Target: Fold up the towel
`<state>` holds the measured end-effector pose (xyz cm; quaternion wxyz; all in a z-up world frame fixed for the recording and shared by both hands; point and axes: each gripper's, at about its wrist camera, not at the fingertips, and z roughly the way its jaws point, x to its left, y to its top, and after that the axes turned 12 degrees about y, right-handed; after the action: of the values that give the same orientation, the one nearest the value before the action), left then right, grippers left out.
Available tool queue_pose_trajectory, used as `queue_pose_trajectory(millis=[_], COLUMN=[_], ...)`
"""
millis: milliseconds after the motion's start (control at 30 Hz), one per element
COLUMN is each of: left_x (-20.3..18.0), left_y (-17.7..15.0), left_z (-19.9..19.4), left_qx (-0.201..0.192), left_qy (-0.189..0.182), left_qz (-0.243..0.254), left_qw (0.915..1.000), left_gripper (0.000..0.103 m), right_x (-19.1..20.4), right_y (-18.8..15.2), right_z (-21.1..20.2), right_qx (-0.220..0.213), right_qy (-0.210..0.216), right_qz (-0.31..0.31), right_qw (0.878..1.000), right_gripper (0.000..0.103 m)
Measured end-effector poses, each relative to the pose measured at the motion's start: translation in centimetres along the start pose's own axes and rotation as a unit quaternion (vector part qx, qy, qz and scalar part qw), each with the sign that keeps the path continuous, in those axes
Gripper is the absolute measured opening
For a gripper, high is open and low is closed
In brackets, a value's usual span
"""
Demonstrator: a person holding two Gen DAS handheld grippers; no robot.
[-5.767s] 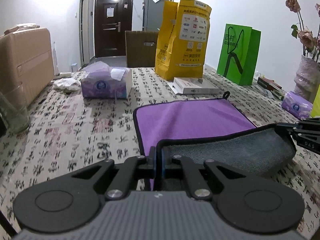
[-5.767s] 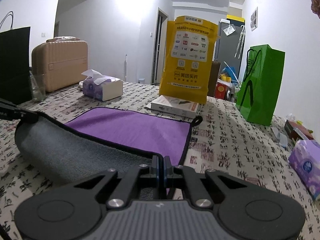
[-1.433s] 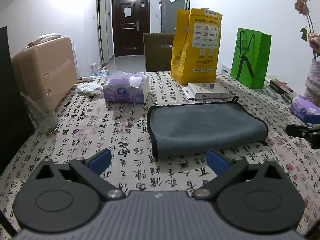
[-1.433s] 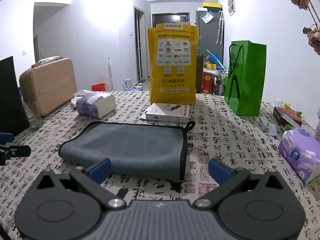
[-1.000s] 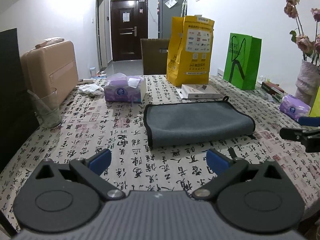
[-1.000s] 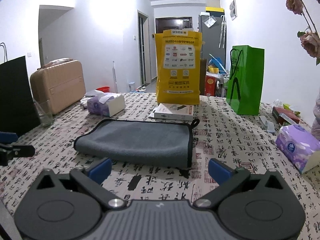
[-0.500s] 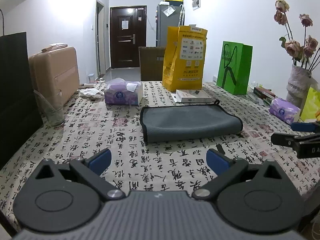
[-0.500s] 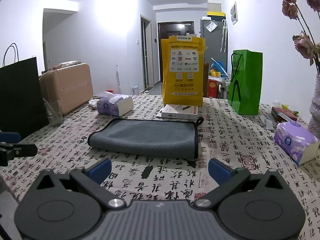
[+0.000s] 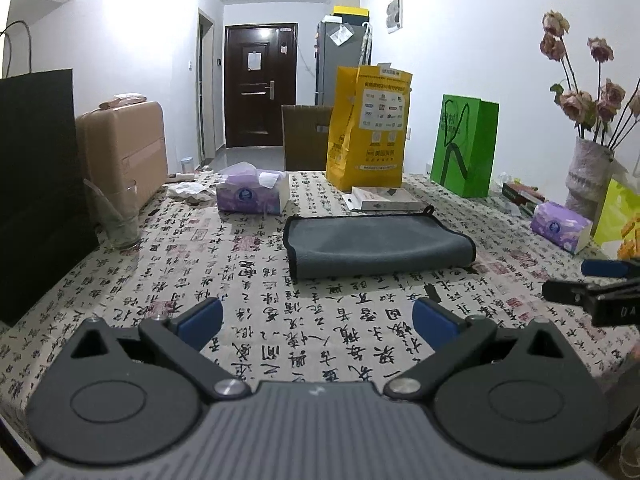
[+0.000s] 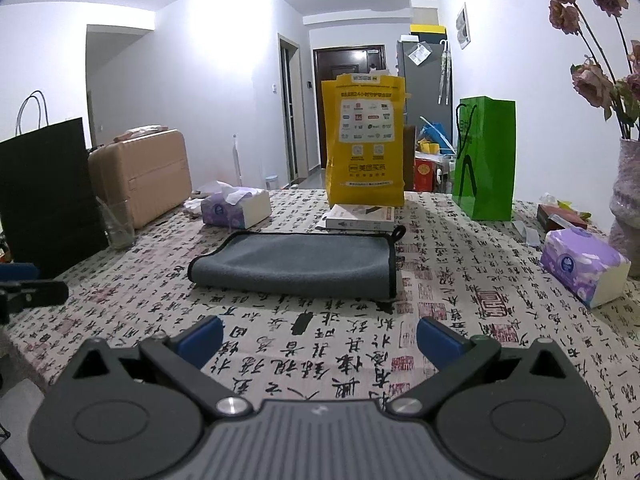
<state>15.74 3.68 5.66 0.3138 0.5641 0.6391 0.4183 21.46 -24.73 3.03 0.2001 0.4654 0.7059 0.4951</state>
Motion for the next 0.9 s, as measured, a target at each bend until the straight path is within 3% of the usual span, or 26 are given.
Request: queue_pose_trajectory(millis=[900], left_x=[0.5], left_y=[-4.5], left_z=[-3.3], left_qx=[0.009], left_qy=[-0.018], left_qz=[-0.019], left_qw=[0.9996], left_gripper=[0.103], right_x=[3.0], right_y=[-4.1], right_z=[-3.8], right_qx=[-0.009], right_qy=[0.003], right_qz=[-0.009], right_qw=[1.000], right_gripper=[0.103])
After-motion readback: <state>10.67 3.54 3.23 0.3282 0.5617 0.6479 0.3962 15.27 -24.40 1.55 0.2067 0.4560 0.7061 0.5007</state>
